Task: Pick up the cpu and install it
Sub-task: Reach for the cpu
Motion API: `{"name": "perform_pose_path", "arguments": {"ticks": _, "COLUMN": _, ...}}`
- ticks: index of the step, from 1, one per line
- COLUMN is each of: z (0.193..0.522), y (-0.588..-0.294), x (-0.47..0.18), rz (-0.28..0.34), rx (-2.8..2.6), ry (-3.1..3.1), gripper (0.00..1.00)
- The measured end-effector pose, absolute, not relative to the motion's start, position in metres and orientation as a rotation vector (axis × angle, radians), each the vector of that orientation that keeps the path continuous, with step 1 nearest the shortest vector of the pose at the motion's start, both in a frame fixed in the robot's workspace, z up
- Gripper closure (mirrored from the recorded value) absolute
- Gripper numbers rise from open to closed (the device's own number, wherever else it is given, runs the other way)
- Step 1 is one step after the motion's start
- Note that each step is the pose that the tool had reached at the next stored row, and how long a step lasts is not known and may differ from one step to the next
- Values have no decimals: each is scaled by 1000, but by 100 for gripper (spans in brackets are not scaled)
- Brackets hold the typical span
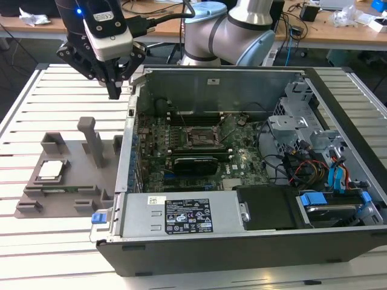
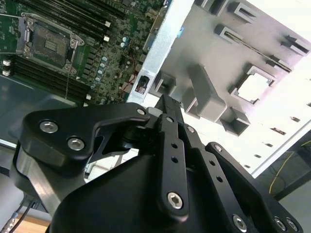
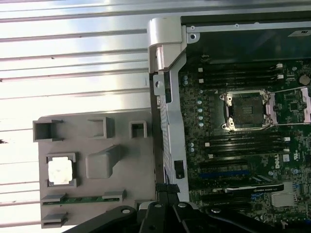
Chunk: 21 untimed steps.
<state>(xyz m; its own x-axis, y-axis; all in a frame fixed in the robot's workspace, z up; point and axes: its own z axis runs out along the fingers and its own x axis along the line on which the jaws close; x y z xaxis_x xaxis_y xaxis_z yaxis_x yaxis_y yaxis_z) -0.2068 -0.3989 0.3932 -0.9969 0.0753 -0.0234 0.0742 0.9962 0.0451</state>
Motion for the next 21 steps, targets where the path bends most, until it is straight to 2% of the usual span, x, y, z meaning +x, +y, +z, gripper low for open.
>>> {"name": "perform_pose_path", "arguments": {"ticks": 21, "z": 393, "y": -399, "x": -229, "rz": 69, "rx": 117, "ry": 3114, "gripper": 89}}
